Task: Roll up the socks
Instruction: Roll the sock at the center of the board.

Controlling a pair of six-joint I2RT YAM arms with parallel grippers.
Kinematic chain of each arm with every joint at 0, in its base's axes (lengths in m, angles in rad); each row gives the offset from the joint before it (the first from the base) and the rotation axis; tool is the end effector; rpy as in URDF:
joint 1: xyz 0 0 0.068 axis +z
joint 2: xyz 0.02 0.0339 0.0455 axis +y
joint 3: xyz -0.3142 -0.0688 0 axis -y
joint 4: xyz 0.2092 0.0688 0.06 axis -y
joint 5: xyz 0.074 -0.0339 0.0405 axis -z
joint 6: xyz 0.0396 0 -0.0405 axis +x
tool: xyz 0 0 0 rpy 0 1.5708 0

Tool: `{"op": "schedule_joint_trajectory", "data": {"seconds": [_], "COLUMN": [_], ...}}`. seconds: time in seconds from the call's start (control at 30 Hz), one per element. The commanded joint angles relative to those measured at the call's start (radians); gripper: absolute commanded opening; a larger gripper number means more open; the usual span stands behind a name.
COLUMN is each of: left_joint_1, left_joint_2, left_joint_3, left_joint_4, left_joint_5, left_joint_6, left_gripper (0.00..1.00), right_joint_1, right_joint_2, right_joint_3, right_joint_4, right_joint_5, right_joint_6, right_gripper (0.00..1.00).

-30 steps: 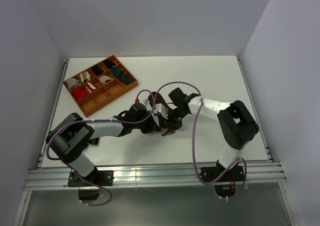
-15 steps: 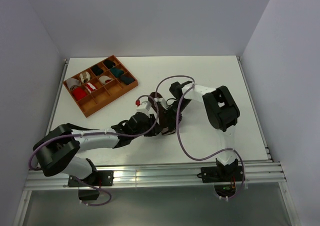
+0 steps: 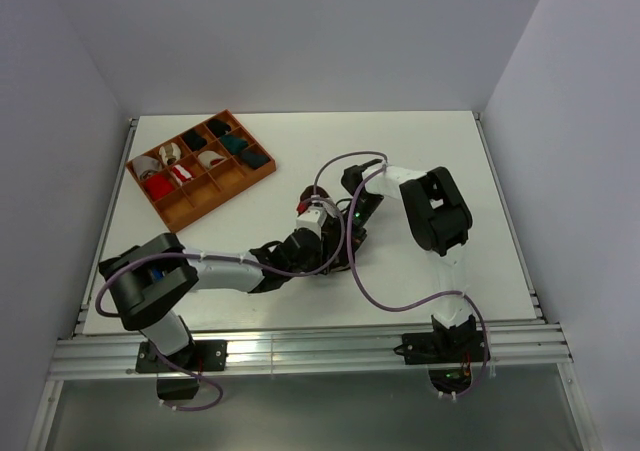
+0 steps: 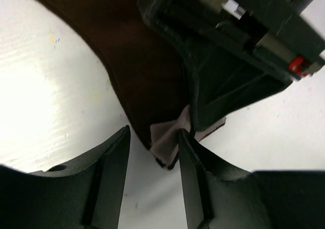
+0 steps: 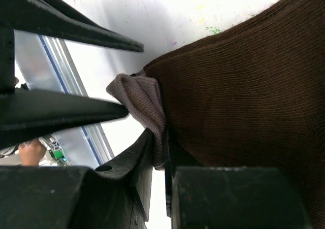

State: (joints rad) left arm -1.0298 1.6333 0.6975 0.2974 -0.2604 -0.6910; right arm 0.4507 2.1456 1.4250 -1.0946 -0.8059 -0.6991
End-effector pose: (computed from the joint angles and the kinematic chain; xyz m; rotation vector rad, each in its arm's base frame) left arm 0.1644 -0.2538 0.2274 0.2346 2.2560 -0.6701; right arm 0.3144 0.1839 0.1858 1.3788 -2.3938 -1.2089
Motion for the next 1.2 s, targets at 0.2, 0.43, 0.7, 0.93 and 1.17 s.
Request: {"op": "schedule_joint_trajectory", "data": {"seconds": [0.2,0.43,0.7,0.93,1.17], "left_joint_1": [0.013,0.014,0.017,0.036,0.054], "left_joint_2": [0.088,0.112,0.171,0.191,0.195], "left_joint_3": [0.106,0.077,0.12,0.129,0.142], "left_joint_4": [-0.026,-0.033,-0.127,-0.147,-0.161], "left_joint_5": [0.007,0.065,0.122,0.181,0.234], "left_joint_6": [0.024,-0.004,-0.021,-0.054,-0.058], "left_gripper": [0.38,0.19,0.0,0.0,0.0], "right_joint_1": [-0.007,-0.009,-0.007,-0.014,-0.108], "right_joint_2": [0.01,-0.003,-0.173,-0.318,-0.417], "right_joint_3": [0.0,0.0,-0.136,-0.241,-0.31], "right_joint_4": [-0.008,0.015,0.219,0.337,0.409], "right_joint_5": [0.043,0.051,0.148,0.168,0.122], "right_joint_6": [-0.002,0.026,0.116,0.159,0.184], "right_gripper": [0.09,0.11,0.48,0.54,0.55]}}
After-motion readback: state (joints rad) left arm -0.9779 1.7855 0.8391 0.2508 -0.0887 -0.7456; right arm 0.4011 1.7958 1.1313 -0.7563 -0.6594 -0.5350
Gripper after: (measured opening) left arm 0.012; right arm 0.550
